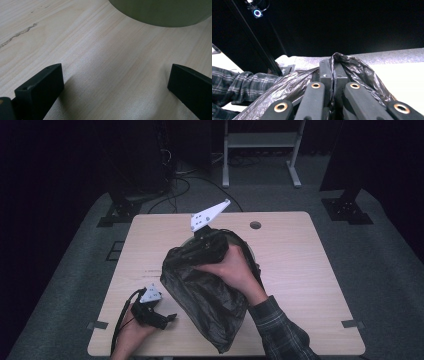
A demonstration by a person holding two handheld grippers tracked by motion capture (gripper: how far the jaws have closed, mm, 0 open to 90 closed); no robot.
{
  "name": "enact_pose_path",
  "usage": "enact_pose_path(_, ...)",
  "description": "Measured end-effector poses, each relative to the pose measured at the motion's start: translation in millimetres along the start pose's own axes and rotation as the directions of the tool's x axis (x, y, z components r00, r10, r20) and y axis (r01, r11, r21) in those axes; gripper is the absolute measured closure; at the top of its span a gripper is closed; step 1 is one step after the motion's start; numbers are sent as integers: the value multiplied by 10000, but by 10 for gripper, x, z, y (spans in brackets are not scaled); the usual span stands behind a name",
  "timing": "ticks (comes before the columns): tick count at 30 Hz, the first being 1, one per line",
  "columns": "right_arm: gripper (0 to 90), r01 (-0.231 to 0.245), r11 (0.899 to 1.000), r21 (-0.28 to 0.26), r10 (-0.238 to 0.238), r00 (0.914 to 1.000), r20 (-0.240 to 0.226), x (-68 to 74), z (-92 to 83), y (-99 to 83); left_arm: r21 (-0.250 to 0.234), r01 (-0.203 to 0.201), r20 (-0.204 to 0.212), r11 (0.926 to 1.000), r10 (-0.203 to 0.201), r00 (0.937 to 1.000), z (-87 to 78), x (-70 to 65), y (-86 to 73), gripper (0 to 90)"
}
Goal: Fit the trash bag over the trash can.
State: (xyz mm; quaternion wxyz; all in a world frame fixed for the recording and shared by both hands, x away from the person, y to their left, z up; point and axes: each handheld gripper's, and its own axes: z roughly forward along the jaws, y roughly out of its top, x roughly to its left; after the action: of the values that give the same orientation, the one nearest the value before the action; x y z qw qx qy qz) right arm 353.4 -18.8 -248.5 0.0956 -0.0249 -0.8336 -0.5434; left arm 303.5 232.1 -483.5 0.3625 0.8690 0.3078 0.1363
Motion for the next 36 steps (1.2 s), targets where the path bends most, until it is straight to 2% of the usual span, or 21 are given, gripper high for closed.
enact_pose_path(5,884,-84,10000,-35,83,9999,-100,-39,61,27,1,0,6,10000,0,10000,0,0,0,0)
enact_pose_path(8,882,-77,9998,188,76,9999,87,-44,63,15,1,-2,4,10000,2,10000,0,0,0,0)
enact_pose_path(9,877,-170,9992,349,157,9992,363,-52,15,-20,1,-1,4,10000,1,10000,0,0,0,0)
enact_pose_path(12,872,-280,9991,326,263,9983,524,-69,-47,-61,4,2,8,10000,-2,10000,0,0,0,0)
enact_pose_path(13,866,-424,9984,367,392,9958,826,-90,-118,-111,4,0,10,10000,0,10000,0,1,1,0)
enact_pose_path(17,814,-727,9961,493,654,9886,1357,-152,-249,-220,7,2,8,10000,-2,10000,-1,1,1,0)
enact_pose_path(18,814,-727,9961,493,654,9886,1357,-152,-249,-220,7,2,8,10000,-2,10000,-1,1,1,0)
enact_pose_path(19,755,-830,9949,580,720,9827,1704,-176,-301,-263,7,-1,10,10000,1,10000,-1,1,1,0)
enact_pose_path(20,755,-830,9949,580,720,9827,1704,-176,-301,-263,7,-1,10,10000,1,10000,-1,1,1,0)
enact_pose_path(21,706,-889,9940,634,759,9800,1839,-185,-318,-274,6,-3,10,10000,3,10000,-1,1,1,0)
enact_pose_path(23,611,-1083,9908,811,853,9651,2474,-205,-382,-301,8,-1,10,10000,1,10000,-1,1,0,0)
enact_pose_path(28,564,-1050,9921,687,823,9579,2752,-179,-479,-301,9,1,16,10000,-1,10000,-1,1,1,0)
enact_pose_path(29,543,-976,9923,769,704,9517,2987,-143,-546,-310,8,0,14,10000,0,10000,-1,1,1,0)
enact_pose_path(30,543,-976,9923,769,704,9517,2987,-143,-546,-310,9,0,14,10000,0,10000,-1,1,1,0)
enact_pose_path(31,536,-931,9932,697,666,9467,3150,-109,-629,-334,7,-2,10,10000,2,10000,-1,1,1,0)
enact_pose_path(35,528,-941,9940,565,701,9401,3336,-61,-760,-381,7,-3,9,10000,3,10000,-1,1,1,0)
enact_pose_path(36,525,-938,9942,530,699,9362,3445,-45,-820,-410,10,-2,13,10000,2,10000,-1,1,1,0)
